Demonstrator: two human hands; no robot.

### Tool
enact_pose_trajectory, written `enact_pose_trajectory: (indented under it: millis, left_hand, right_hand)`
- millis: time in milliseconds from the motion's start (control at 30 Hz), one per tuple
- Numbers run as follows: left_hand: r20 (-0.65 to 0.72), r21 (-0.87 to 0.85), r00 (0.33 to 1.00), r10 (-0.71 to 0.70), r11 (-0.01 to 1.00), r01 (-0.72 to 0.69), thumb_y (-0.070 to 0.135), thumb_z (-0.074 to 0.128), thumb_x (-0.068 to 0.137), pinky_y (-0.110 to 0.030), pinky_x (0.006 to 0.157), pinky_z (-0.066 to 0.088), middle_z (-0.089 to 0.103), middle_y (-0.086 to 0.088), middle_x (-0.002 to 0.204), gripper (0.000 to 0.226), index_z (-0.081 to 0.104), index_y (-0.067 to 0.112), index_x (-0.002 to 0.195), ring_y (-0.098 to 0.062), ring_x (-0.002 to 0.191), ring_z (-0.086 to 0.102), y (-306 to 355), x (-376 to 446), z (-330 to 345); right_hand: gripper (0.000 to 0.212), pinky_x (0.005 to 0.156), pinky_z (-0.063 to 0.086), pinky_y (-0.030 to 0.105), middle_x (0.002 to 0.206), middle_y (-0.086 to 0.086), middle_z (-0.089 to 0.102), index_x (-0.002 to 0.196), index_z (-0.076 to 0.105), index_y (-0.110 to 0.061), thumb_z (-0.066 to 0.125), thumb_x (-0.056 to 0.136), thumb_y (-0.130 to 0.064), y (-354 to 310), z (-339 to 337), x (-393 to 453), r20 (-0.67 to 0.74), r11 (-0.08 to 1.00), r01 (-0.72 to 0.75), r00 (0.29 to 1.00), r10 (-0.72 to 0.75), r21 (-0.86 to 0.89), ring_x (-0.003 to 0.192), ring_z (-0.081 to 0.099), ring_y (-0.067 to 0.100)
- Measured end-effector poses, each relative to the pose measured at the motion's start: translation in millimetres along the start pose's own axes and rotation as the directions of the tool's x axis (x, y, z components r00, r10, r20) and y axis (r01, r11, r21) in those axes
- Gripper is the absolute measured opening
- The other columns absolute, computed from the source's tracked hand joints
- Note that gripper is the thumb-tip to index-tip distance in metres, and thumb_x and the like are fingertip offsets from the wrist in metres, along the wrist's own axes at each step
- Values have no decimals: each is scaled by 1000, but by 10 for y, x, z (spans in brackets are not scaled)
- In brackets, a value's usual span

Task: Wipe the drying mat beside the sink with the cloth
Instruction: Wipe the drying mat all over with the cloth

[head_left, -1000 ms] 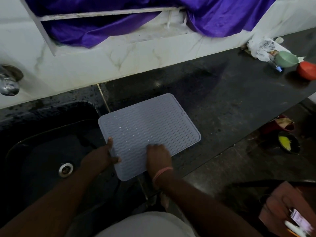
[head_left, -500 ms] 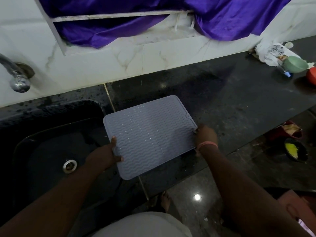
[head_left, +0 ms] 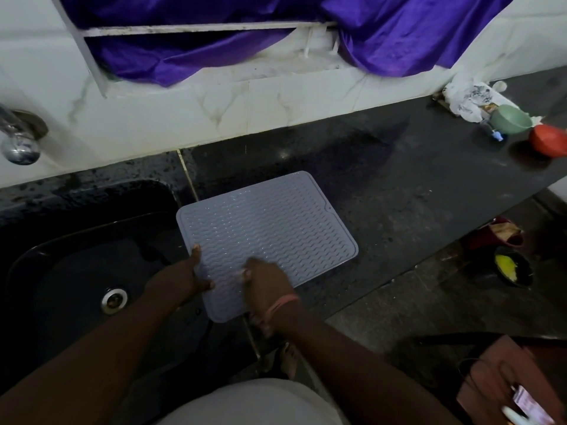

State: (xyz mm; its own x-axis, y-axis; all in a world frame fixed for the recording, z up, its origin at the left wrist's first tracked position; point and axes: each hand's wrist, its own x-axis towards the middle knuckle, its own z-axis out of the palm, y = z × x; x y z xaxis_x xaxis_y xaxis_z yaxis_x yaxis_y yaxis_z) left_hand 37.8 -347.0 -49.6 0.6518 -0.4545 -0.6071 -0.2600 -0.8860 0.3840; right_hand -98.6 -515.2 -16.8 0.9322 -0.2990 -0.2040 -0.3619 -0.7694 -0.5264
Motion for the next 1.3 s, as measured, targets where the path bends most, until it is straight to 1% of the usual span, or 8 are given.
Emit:
enact_pose_trajectory:
  millis: [167, 300, 433, 733, 900, 1067, 1233, 1300]
  left_hand:
    - [8, -35, 1000, 12, 999, -12, 51, 65, 91, -34, 94, 51, 25, -12, 163, 107, -16, 27, 157, -31, 134, 48, 10, -38, -10]
    - [5, -45, 1000, 26, 999, -26, 50, 65, 91, -36, 100, 50, 23, -11, 164, 106, -15, 27, 157, -30, 137, 44, 20, -68, -18]
    - [5, -54, 999, 34, 998, -33, 48, 66, 91, -38, 111, 41, 23, -12, 164, 107, -15, 24, 157, -30, 141, 40, 11, -49, -16]
    - [15, 18, 1000, -18, 1000, 18, 55, 62, 92, -40, 104, 47, 36, -17, 157, 107, -17, 27, 157, -32, 132, 50, 85, -55, -39]
    - [-3, -41, 1000, 3, 999, -4, 51, 67, 90, -36, 94, 52, 30, -11, 161, 107, -13, 28, 158, -30, 132, 50, 14, -70, -10]
    - [-9, -51, 1000, 15, 999, -15, 53, 67, 88, -33, 88, 51, 32, -11, 160, 109, -15, 31, 156, -29, 133, 49, -39, -59, -4]
    - [-11, -79, 1000, 7, 997, -8, 51, 68, 89, -31, 75, 56, 30, -12, 161, 108, -14, 31, 157, -30, 128, 53, -17, -62, 15]
    - [-11, -41, 1000, -16, 999, 16, 51, 68, 89, -34, 93, 52, 33, -14, 160, 109, -14, 29, 158, -31, 131, 50, 3, -47, 13]
  right_hand:
    - [23, 88, 52, 39, 110, 16, 69, 117, 60, -8, 50, 97, -15, 1084, -793, 346, -275, 902, -428, 876, 397, -60, 102, 67, 33]
    - [28, 87, 52, 35, 118, 18, 68, 119, 62, -4, 51, 97, -16, 1224, -829, 515, -247, 828, -561, 802, 544, 0, 108, 66, 33]
    - [10, 64, 40, 24, 94, 3, 65, 92, 59, -19, 54, 99, -24, 718, -556, 400, -201, 856, -513, 834, 514, 58, 83, 61, 17]
    - [11, 72, 50, 27, 92, 16, 69, 84, 64, -6, 63, 88, -16, -406, 239, 27, 184, 958, -199, 970, 162, 208, 89, 68, 31]
    - [14, 71, 46, 27, 91, 3, 65, 93, 65, -14, 57, 97, -25, 452, -470, 375, -62, 931, -341, 934, 351, 131, 87, 65, 21]
    - [27, 86, 52, 37, 112, 22, 71, 112, 68, 0, 57, 92, -15, 1290, -979, 589, -297, 827, -562, 786, 542, 23, 105, 67, 39]
    - [20, 85, 53, 39, 106, 10, 66, 108, 65, -12, 53, 98, -24, 647, -410, 505, -239, 922, -386, 899, 366, -39, 98, 65, 27]
    - [18, 85, 53, 37, 106, 10, 63, 110, 64, -12, 55, 96, -19, 204, -15, 356, -168, 973, -214, 966, 197, -88, 98, 63, 26]
